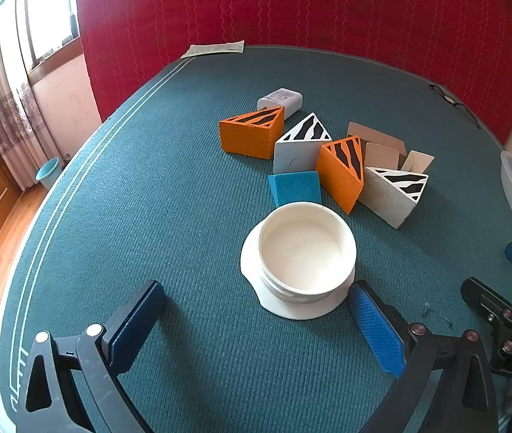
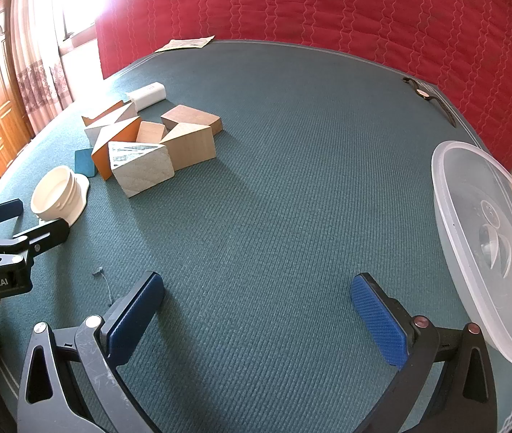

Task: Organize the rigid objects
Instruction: 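Close the left gripper on the white bowl while the right tool moves toward the blocks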

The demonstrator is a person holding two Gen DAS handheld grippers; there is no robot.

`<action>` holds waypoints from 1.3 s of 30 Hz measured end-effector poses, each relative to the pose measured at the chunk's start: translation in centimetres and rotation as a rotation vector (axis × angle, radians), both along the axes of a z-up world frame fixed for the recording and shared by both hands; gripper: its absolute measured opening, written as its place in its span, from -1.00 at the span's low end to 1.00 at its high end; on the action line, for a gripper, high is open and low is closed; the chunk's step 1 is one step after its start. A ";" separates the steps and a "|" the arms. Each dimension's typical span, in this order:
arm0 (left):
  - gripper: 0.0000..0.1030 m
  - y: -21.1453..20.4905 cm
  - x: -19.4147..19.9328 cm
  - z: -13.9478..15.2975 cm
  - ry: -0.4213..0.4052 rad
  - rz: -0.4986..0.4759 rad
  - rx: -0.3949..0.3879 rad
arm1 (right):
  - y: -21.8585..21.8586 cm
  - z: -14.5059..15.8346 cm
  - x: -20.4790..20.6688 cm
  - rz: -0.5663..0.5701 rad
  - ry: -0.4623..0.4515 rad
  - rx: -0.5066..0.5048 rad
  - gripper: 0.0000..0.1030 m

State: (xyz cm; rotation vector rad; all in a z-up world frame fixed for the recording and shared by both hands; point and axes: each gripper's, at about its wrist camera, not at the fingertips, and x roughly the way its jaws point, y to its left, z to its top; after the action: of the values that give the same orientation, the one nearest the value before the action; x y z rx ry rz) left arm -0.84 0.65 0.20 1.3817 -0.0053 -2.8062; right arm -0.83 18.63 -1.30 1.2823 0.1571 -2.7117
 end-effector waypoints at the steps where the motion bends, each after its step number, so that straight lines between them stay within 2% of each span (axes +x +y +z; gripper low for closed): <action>1: 1.00 0.0 0.0 0.0 0.000 0.000 0.000 | 0.0 0.0 0.0 0.000 0.000 0.000 1.00; 13: 1.00 0.0 -0.3 0.1 -0.009 -0.006 0.000 | -0.7 0.0 0.1 0.008 -0.014 0.003 1.00; 22: 0.97 -0.4 -0.9 0.5 -0.009 -0.050 0.035 | -0.4 0.3 0.2 0.000 -0.006 -0.023 1.00; 26: 0.82 -0.4 -1.1 1.0 0.001 -0.068 0.047 | -0.4 1.0 0.2 0.013 0.005 -0.103 1.00; 33: 0.68 0.3 -1.3 1.1 0.010 -0.094 0.039 | -1.4 2.2 0.9 0.044 0.059 -0.143 1.00; 37: 0.45 0.7 -1.6 0.7 0.004 -0.099 0.032 | -1.7 2.8 0.9 0.047 0.081 -0.156 1.00; 39: 0.27 0.9 -1.6 0.8 0.020 -0.108 0.036 | -1.8 2.8 0.8 0.053 0.082 -0.160 0.91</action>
State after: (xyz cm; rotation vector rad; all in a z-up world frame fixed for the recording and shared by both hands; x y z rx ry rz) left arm -2.45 1.53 0.99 1.4025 -0.0298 -2.9218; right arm 0.00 16.87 1.47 1.1083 -0.0166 -2.6718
